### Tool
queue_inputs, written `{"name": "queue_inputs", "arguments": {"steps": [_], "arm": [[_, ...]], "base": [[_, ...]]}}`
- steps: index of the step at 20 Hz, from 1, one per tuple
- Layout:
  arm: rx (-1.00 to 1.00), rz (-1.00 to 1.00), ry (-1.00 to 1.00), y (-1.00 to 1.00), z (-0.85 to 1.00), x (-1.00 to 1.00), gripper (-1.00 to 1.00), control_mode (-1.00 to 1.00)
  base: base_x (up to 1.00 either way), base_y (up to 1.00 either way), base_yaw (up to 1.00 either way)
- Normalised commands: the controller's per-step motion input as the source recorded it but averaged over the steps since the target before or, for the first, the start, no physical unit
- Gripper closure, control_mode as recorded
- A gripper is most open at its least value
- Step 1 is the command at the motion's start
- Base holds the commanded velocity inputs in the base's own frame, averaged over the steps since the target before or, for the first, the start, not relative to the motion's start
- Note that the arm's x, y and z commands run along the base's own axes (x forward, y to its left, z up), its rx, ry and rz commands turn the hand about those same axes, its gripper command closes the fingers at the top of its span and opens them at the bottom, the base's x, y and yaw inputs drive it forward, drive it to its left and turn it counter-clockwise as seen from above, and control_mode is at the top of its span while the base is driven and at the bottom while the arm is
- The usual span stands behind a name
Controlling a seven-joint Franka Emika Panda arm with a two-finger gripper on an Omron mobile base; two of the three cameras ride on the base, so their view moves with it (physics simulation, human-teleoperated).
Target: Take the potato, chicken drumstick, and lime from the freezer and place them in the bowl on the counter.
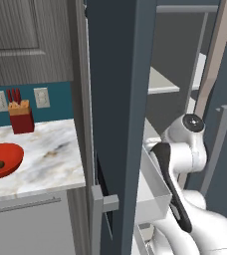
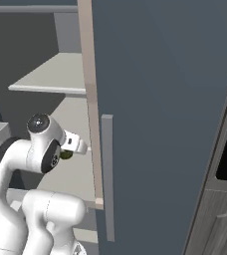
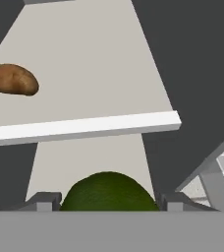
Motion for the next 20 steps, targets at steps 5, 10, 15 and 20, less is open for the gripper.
{"name": "queue_inputs", "arguments": {"steps": [5,10,15,20], "arm": [[0.0,0.0,0.08,0.0,0.7,-0.42,1.0,-1.0],[0.0,0.0,0.02,0.0,0.41,-0.47,1.0,-1.0],[0.0,0.0,0.01,0.0,0.31,-0.77,1.0,-1.0],[0.0,0.0,0.02,0.01,0.5,-0.54,1.0,-1.0]], "base": [[0.0,0.0,0.0],[0.0,0.0,0.0],[0.0,0.0,0.0],[0.0,0.0,0.0]]}}
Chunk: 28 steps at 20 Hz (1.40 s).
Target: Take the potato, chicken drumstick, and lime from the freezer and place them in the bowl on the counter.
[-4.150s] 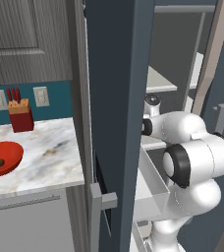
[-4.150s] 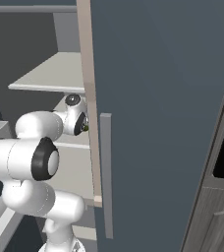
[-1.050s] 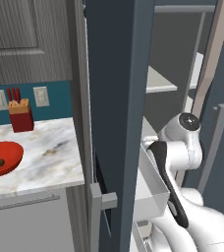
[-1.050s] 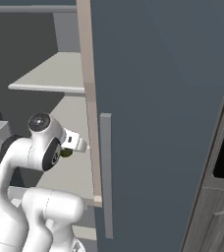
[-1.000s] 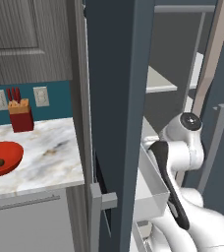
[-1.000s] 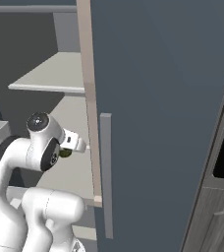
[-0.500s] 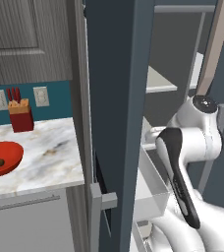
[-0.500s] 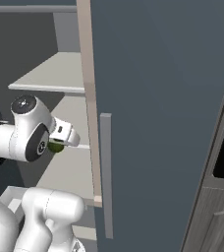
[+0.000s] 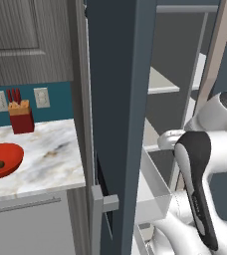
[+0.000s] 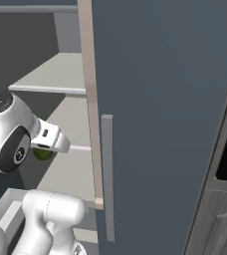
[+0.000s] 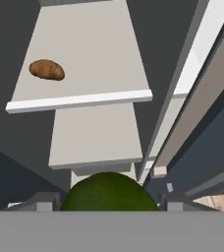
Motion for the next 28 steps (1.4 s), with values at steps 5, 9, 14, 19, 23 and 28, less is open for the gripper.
{"name": "queue_inputs", "arguments": {"steps": [5,9,14,19,23,28], "arm": [[0.0,0.0,0.0,0.0,0.56,-0.24,1.0,-1.0],[0.0,0.0,0.0,0.0,0.48,-0.21,1.0,-1.0],[0.0,0.0,0.0,0.0,0.34,-0.26,1.0,-1.0],[0.0,0.0,0.0,0.0,0.14,-0.18,1.0,-1.0],[0.0,0.0,0.0,0.0,0.0,-0.18,1.0,-1.0],[0.0,0.0,0.0,0.0,0.0,-0.1,1.0,1.0]], "base": [[0.0,0.0,0.0],[0.0,0.0,0.0],[0.0,0.0,0.0],[0.0,0.0,0.0],[0.0,0.0,0.0],[-0.34,0.0,0.0]]}}
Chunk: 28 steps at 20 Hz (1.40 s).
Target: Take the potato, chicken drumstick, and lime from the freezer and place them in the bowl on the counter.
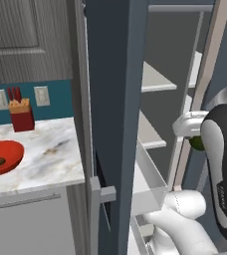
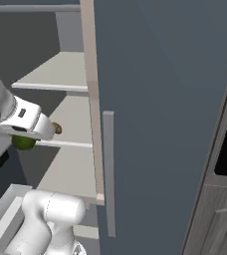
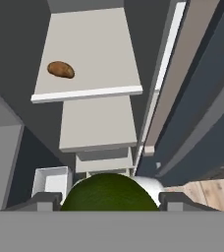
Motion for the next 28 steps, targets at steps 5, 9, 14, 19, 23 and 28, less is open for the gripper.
{"name": "queue_inputs", "arguments": {"steps": [5,9,14,19,23,28], "arm": [[0.0,0.0,0.0,0.0,0.0,0.0,1.0,1.0],[0.0,0.0,0.0,0.0,0.0,0.0,1.0,1.0],[0.0,0.0,0.0,0.0,0.0,0.0,1.0,1.0],[0.0,0.0,0.0,0.0,0.0,0.0,1.0,1.0],[0.0,0.0,0.0,0.0,0.0,0.0,1.0,1.0],[0.0,0.0,0.0,0.0,0.0,0.0,1.0,1.0]], "base": [[-1.0,-0.19,0.0],[-1.0,-0.15,0.0],[-0.82,0.26,0.0],[-0.17,0.98,0.0],[0.0,1.0,0.0],[0.1,1.0,0.0]]}}
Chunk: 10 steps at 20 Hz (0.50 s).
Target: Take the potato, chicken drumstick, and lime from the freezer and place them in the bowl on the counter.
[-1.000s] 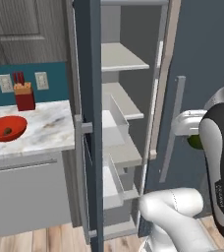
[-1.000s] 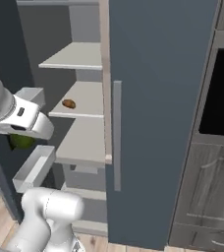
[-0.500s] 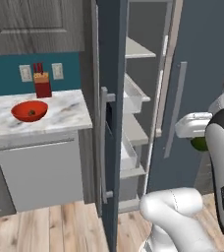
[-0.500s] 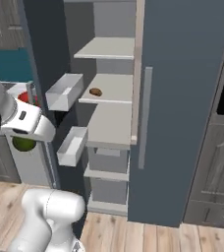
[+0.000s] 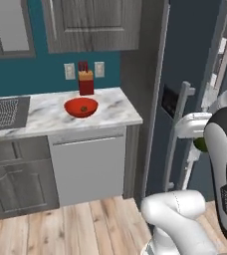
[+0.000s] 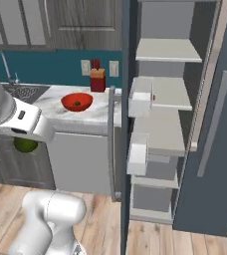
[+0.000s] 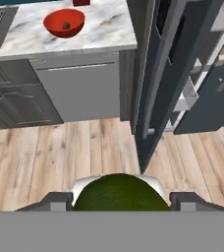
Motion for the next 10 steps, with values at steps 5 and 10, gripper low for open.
{"name": "queue_inputs", "arguments": {"steps": [5,10], "arm": [[0.0,0.0,0.0,0.0,0.0,0.0,1.0,1.0],[0.0,0.0,0.0,0.0,0.0,0.0,1.0,1.0]], "base": [[0.4,1.0,-0.01],[0.77,0.75,-0.07]]}}
